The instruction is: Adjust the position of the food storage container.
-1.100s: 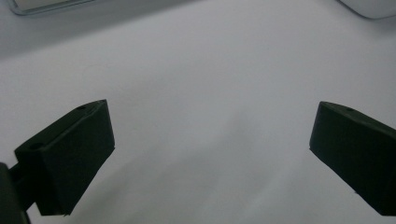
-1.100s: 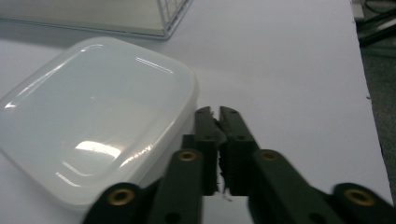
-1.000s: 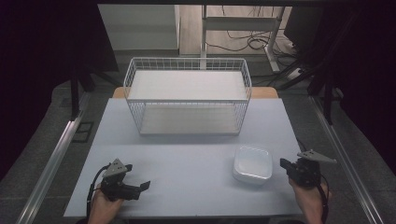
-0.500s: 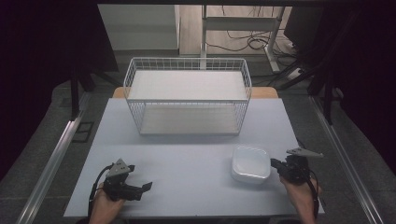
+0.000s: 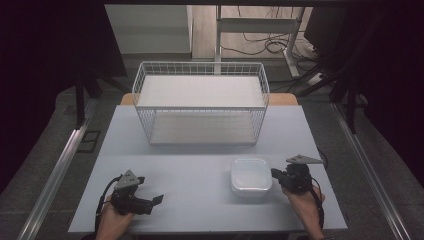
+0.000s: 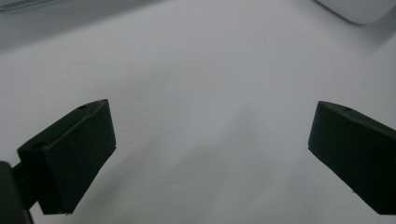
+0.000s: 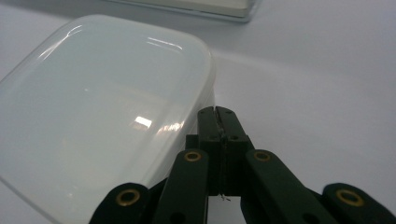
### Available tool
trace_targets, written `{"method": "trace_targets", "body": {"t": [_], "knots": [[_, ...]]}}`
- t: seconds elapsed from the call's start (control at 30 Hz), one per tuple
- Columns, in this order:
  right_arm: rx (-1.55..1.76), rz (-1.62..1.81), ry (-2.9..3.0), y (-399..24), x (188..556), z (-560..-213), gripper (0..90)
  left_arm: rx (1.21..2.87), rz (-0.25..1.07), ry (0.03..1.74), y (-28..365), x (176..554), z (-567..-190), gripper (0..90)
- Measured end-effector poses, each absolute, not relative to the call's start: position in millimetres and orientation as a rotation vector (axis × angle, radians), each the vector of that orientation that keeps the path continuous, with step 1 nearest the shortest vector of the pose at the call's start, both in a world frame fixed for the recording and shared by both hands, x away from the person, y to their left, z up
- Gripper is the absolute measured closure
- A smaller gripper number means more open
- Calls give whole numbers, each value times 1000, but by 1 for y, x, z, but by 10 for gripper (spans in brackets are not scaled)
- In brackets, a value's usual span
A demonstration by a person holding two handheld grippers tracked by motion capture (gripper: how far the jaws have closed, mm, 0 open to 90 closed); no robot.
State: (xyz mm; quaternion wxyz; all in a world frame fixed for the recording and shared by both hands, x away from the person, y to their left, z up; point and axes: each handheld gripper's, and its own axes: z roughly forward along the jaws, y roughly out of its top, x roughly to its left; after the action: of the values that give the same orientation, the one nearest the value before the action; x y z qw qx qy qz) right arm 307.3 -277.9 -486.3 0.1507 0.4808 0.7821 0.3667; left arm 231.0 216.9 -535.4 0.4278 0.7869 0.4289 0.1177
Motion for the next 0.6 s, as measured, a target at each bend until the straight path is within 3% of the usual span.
{"method": "trace_targets", "body": {"t": [0.6], "knots": [[1244,1090,2437,-203,301,-495,893,1969,287,1075,217,232,-536,6]]}}
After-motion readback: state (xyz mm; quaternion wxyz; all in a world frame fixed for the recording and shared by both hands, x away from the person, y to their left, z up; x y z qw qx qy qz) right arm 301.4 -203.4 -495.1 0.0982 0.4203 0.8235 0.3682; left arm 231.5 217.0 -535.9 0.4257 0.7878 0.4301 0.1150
